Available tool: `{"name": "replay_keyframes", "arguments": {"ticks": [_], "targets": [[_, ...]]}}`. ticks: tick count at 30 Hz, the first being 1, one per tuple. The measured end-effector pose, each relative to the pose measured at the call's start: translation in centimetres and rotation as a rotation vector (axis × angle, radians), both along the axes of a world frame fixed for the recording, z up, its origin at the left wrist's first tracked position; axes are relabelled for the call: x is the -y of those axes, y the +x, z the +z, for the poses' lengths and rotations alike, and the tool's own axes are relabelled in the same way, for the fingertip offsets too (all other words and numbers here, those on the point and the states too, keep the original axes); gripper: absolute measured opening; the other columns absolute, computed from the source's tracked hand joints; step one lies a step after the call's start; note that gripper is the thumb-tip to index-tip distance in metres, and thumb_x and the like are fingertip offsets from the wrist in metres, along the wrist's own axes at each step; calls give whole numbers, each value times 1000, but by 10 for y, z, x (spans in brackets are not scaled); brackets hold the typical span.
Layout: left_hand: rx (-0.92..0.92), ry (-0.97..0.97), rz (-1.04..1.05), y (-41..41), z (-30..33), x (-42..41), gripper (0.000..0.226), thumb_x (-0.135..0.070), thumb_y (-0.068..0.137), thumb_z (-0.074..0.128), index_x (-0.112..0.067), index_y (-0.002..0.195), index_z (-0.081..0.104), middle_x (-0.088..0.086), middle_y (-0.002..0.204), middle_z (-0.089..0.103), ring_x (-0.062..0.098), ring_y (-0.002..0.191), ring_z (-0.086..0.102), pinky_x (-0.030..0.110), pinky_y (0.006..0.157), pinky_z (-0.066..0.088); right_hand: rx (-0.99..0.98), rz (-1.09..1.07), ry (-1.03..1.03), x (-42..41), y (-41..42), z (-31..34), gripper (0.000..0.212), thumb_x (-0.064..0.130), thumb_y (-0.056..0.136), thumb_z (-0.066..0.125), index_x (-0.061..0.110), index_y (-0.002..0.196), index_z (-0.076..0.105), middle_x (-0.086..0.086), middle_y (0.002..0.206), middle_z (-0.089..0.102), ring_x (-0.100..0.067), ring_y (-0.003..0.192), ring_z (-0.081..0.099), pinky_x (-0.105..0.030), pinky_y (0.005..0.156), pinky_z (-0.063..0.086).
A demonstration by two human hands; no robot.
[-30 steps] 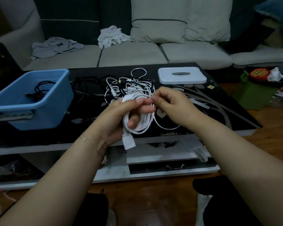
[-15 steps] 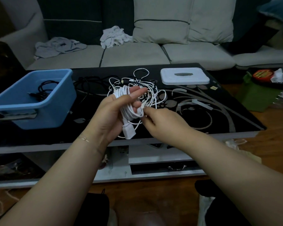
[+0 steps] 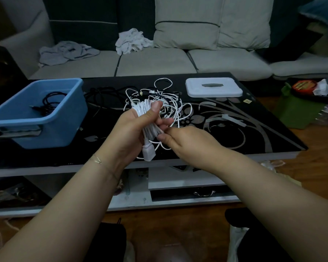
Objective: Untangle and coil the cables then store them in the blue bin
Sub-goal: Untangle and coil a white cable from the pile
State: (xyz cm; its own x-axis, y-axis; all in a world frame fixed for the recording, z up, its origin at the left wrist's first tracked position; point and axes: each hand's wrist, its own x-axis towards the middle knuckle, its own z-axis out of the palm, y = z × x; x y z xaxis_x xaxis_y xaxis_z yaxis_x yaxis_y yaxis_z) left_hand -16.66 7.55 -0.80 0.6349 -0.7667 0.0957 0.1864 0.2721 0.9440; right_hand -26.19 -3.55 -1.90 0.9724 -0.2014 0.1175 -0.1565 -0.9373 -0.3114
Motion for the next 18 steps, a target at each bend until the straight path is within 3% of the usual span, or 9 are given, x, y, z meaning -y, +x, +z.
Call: {"name": "replay_keyframes", "arguments": {"ticks": [3,5,8,11,16,18], "targets": [[-6,-8,-43,0,0,-1,40,-21,81,55,-1,116,53,-4,61,64,15,86,71,23,77,57,-24,4,23,4,-1,4,47,52,98,28,18,109,59,-2,88,59,-26,92,58,-33,67,39],[-11,-7,-16,1,-3,-1,34,-22,85,54,-2,113,57,-5,62,64,12,75,69,23,67,57,-38,28,10,3,-2,4,46,53,98,28,21,112,59,-4,95,63,-26,95,59,-32,69,40],[12,25,17,-1,-4,1,41,-29,86,54,-3,118,57,1,89,74,5,56,60,19,52,50,-36,53,-4,-2,-2,3,43,51,99,30,27,123,55,-4,98,63,-28,101,58,-31,68,34],[11,26,66,1,-5,2,33,-25,98,46,-2,119,56,3,111,72,2,51,55,17,53,49,-11,68,-2,-4,-2,3,37,49,99,34,27,118,57,-6,105,65,-28,100,58,-30,67,33],[67,96,218,3,-4,4,19,-23,100,49,-10,103,63,-1,109,73,4,52,57,19,52,49,8,113,-9,-9,-2,-2,25,43,99,40,23,104,53,-5,98,62,-27,94,57,-30,63,28],[157,164,263,2,-3,4,17,-23,100,50,-14,102,64,0,104,73,4,52,59,19,50,48,-2,120,97,-9,-2,0,19,42,98,43,26,89,50,5,83,56,-21,88,56,-31,64,32]]}}
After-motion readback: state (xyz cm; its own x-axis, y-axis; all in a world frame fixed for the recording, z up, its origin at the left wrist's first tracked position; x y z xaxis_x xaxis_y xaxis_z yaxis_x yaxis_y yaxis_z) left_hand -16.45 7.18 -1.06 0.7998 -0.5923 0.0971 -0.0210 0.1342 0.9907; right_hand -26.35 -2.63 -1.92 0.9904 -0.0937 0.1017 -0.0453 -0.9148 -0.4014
